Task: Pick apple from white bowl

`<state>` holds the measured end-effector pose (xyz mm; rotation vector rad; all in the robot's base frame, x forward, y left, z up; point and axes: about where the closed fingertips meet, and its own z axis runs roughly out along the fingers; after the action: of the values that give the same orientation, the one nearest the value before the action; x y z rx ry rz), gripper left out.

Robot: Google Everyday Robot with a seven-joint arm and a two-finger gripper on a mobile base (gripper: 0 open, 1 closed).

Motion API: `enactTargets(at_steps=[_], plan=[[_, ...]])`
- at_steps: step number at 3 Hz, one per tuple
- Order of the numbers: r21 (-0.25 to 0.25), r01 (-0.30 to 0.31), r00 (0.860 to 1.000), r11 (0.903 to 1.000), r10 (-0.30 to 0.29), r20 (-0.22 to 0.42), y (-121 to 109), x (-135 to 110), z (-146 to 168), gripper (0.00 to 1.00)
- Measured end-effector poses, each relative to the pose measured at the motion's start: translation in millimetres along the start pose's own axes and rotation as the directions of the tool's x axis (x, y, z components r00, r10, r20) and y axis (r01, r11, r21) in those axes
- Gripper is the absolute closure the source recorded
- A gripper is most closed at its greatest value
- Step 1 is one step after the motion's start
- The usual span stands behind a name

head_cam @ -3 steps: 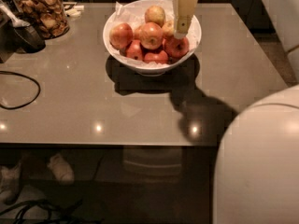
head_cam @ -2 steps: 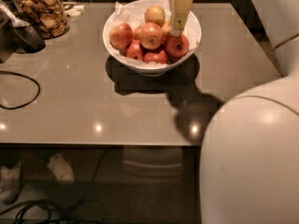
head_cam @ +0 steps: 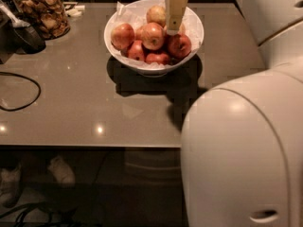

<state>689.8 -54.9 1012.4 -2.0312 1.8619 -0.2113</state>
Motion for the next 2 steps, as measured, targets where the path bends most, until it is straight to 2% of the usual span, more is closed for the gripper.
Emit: enactTargets(at_steps=[1,2], plan=[[-0.006,0.009,1.0,0.9999,-0.009,-0.003,-6.6,-4.8,10.6,0.12],[-0.014,0.015,1.0,0.9998,-0.015,-0.005,-10.9,-7.8,19.6,0.08]])
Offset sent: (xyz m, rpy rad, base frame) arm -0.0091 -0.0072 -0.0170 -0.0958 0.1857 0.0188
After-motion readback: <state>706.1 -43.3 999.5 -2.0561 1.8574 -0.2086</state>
